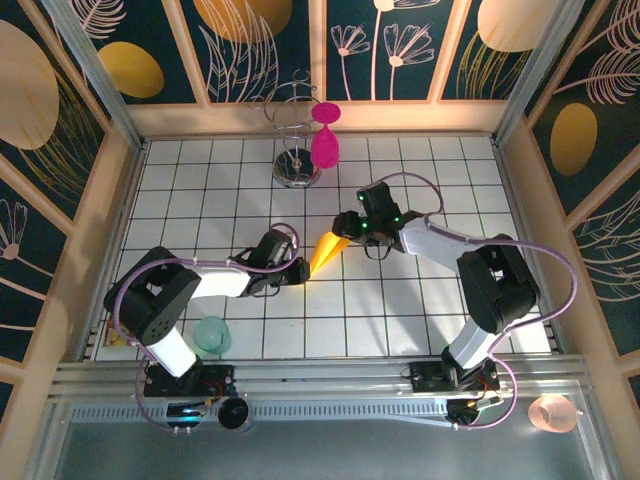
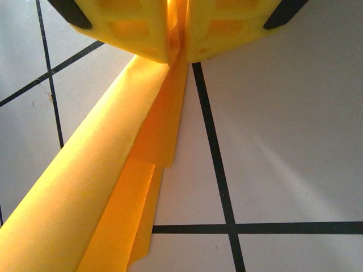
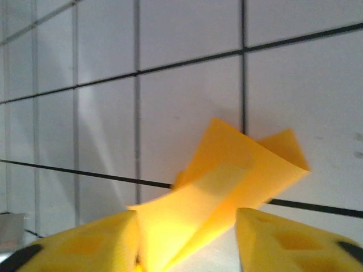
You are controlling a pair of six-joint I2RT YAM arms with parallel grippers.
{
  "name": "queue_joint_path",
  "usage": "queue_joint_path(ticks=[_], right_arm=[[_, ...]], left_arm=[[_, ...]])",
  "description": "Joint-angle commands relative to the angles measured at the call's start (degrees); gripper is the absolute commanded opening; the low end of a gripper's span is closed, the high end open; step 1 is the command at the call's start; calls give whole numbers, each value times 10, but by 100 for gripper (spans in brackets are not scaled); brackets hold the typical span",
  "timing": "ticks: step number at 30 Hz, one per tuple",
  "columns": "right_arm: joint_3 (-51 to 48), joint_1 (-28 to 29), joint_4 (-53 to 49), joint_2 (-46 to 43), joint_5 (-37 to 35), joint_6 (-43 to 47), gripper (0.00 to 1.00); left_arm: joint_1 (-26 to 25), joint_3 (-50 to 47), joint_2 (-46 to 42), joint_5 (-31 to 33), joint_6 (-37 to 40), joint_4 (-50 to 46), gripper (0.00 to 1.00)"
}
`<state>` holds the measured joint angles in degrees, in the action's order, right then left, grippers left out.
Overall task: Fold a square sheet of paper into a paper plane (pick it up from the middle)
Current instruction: Fold the wing for the fifth time at the center of the table.
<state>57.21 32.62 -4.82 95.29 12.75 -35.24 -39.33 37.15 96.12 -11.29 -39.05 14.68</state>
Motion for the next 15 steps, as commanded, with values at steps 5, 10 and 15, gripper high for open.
queue_joint_path(ticks=[5, 10, 15], right_arm=[[-7, 56, 72, 23, 46, -34, 35], [-8, 61, 88, 48, 61, -47, 33], [-5, 61, 81, 71, 63, -44, 30]], left_arm=[[-2, -1, 34, 21, -2, -31, 15], [-2, -1, 32, 19, -3, -32, 15], [-2, -3, 32, 18, -5, -29, 15]])
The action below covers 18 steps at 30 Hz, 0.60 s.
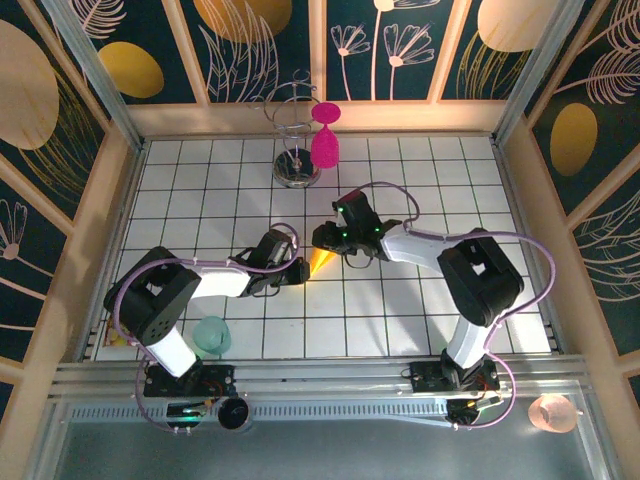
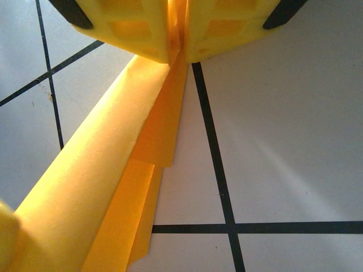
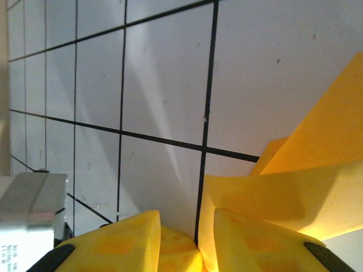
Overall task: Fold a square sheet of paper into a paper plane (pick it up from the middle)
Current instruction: Fold the wing for the fifth time at the center of the table.
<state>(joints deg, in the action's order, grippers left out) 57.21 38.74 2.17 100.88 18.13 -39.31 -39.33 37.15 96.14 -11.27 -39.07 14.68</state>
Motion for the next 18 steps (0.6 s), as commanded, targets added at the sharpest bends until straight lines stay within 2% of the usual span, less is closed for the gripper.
queue_joint_path(ticks=[1, 18], right_arm=[[-4, 0, 12, 22, 14, -1, 29], [15, -6, -18, 69, -11, 6, 27]], left_arm=[[-2, -3, 32, 18, -5, -28, 15], [-2, -6, 31, 19, -6, -33, 15]])
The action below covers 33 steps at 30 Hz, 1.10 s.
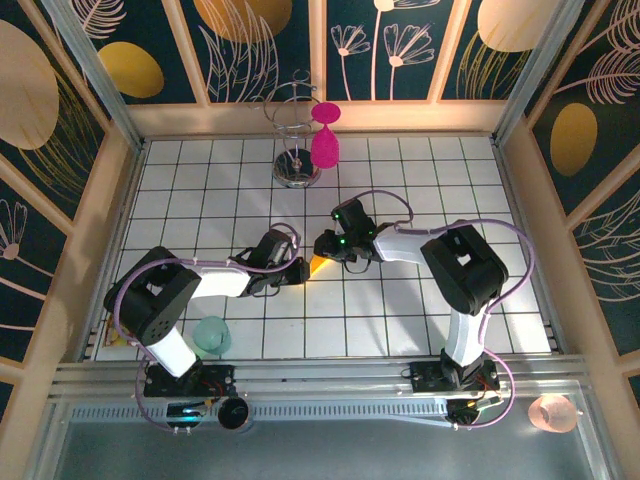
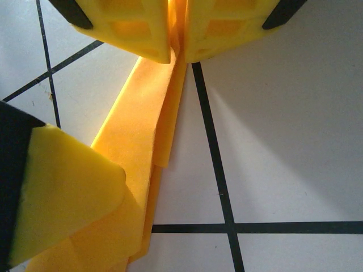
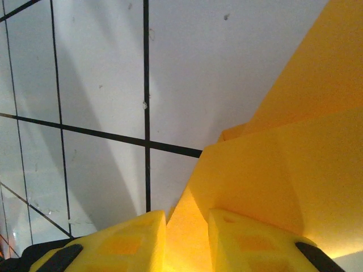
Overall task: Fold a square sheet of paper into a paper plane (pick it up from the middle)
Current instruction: Fold the wing for the fifth time at the center of the table.
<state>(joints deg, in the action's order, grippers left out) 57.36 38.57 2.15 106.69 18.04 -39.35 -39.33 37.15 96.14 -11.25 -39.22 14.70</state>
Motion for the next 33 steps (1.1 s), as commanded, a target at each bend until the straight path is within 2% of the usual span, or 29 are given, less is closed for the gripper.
queue_joint_path(ticks=[1, 25, 28, 33], right_arm=[[13, -4, -18, 11, -11, 6, 26], [41, -7, -66, 55, -14, 31, 25], [41, -8, -84, 62, -23, 30, 24], [41, -10, -97, 66, -28, 30, 24]], left_arm=[[-2, -6, 31, 19, -4, -34, 15], [-2, -4, 24, 25, -3, -45, 12], [-2, 1, -10, 34, -7, -57, 13], [0, 11, -76, 71, -24, -95, 21]])
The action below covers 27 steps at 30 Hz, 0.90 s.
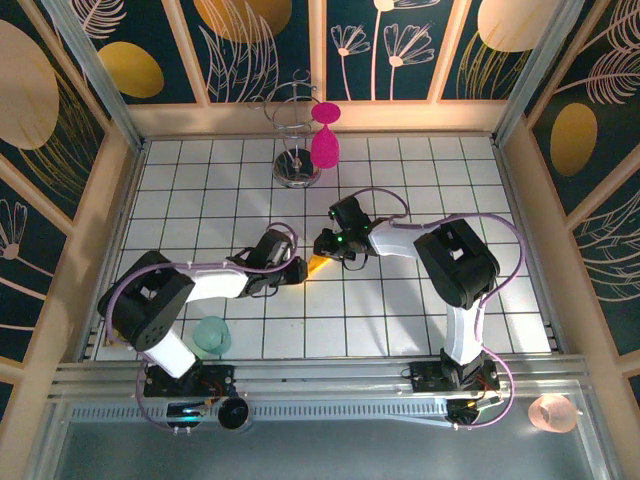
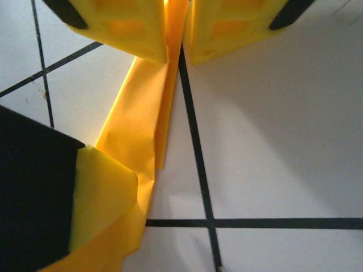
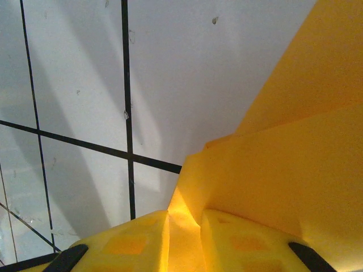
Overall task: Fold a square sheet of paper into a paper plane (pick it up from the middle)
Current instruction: Fold the wing for the fifth time at the center of the table.
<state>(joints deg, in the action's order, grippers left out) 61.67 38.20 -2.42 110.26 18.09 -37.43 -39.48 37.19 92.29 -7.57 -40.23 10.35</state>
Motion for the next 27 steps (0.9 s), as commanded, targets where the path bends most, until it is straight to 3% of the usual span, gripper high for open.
queue_joint_path(ticks=[1, 5, 12, 18, 27], right_arm=[[-1, -7, -53, 31, -30, 10, 24], [1, -8, -57, 33, -29, 7, 24], [3, -8, -58, 40, -23, 3, 19], [2, -10, -62, 46, -21, 3, 18], [2, -10, -68, 49, -21, 4, 17]], left_arm=[[3, 14, -48, 34, -16, -57, 23], [4, 24, -64, -9, -18, -47, 22], [-4, 39, -24, -88, -29, -6, 10], [-8, 63, 24, -83, -26, -25, 4], [-8, 79, 55, -64, -13, -39, 2]])
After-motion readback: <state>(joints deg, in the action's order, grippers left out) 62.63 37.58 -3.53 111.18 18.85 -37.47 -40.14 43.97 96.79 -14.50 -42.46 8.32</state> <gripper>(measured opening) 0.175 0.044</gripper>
